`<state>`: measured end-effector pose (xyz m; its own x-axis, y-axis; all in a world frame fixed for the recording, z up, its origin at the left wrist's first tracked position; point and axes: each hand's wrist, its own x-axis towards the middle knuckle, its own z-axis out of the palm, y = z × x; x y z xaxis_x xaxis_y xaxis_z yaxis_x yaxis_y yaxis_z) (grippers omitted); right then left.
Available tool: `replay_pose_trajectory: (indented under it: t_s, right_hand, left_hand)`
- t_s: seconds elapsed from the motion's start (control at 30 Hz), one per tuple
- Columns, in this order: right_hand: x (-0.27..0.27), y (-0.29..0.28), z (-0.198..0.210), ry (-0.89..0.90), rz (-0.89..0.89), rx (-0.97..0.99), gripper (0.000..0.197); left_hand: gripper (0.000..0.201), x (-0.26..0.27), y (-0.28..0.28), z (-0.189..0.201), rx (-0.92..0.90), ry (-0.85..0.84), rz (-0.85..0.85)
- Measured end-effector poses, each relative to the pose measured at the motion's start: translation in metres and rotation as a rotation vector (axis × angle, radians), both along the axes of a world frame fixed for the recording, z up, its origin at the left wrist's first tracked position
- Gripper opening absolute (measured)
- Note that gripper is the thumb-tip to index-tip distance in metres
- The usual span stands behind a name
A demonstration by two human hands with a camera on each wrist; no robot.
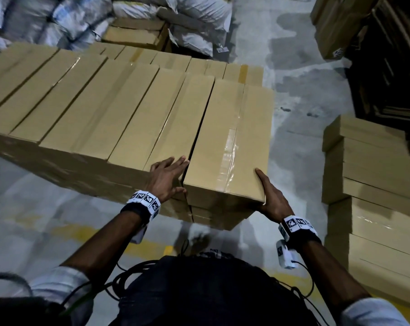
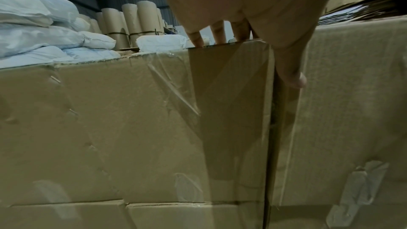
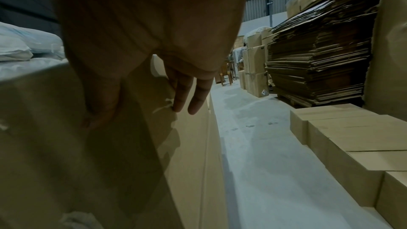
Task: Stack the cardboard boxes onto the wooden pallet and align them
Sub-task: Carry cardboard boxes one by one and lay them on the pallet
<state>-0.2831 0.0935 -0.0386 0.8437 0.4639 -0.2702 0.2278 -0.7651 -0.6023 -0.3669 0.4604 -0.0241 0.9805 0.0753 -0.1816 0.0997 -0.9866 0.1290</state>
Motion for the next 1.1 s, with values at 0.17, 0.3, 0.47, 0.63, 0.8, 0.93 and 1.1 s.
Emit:
replay_pose_trajectory:
  t_s: [0.17,0.3,0.47,0.63,0.8,0.93,1.1]
  right_hand:
    - [0.008,0.005,0.003,0.008,-0.003,-0.002,0.116]
    - [0.013,0.007,0.003,0.010,-0.008,-0.002,0.115]
    - [0.015,0.008,0.004,0.028,-0.019,-0.015,0.116]
    - [0.013,0.008,0.004,0.044,-0.026,-0.019,0.115]
    - [0.011,0.007,0.005,0.050,-0.023,-0.013,0.117]
    - [0.012,0.007,0.005,0.046,-0.016,-0.046,0.118]
    - [0.011,0.008,0.005,0.052,-0.035,-0.042,0.118]
  left_hand:
    - [0.098,0.001,0.003,-0.002,0.006,-0.026,0.001]
    - [0.090,0.005,0.001,-0.001,0.054,-0.012,-0.003]
    - [0.087,0.006,0.004,-0.001,0.069,-0.014,-0.016]
    - [0.086,0.006,0.005,-0.002,0.063,-0.004,-0.013]
    - [0.083,0.005,0.006,-0.002,0.078,-0.012,-0.030]
    - [0.085,0.004,0.007,-0.004,0.059,-0.029,-0.028]
    - [0.087,0.003,0.008,-0.006,0.037,-0.040,-0.030]
